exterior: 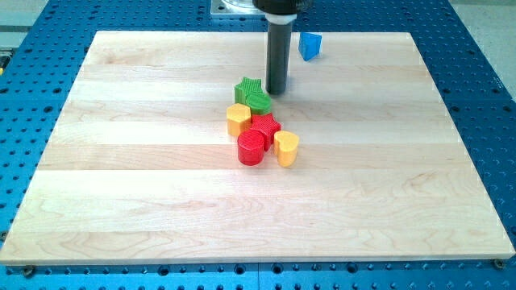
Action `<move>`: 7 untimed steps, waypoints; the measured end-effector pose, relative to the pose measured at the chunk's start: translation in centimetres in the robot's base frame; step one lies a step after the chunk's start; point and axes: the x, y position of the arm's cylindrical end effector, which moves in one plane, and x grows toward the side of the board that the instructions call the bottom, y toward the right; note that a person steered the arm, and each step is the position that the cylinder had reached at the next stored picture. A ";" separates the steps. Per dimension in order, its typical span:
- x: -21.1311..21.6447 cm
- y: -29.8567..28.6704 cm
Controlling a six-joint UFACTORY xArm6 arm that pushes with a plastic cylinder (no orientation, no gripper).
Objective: Move the green star left to the cube
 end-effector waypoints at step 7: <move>7.9 -5.2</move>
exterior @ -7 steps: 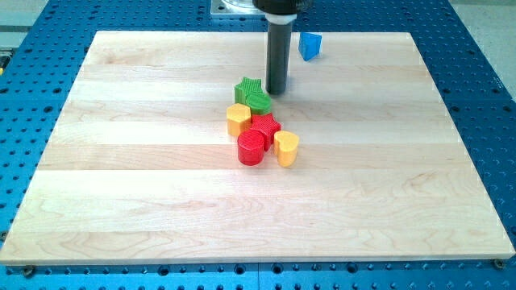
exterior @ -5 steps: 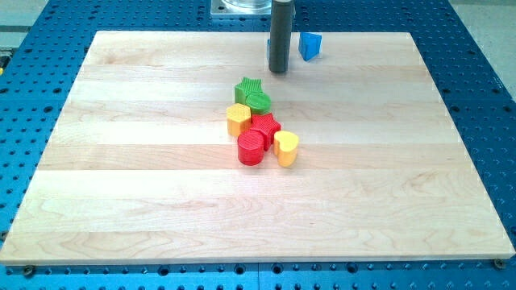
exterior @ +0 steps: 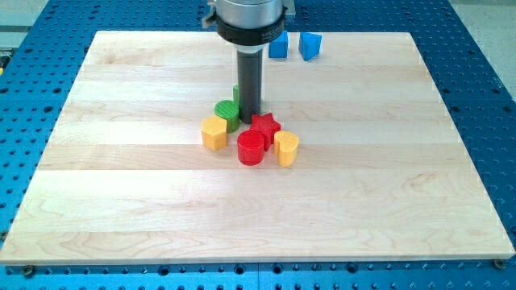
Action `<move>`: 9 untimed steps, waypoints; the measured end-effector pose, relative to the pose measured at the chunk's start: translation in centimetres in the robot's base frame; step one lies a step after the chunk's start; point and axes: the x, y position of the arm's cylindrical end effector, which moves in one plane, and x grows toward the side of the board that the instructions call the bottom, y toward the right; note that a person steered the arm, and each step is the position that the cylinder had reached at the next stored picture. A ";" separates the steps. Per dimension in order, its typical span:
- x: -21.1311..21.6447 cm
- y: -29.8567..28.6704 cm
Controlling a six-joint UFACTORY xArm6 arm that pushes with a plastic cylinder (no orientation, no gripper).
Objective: Move the green star left to the cube
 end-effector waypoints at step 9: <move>-11.8 -3.2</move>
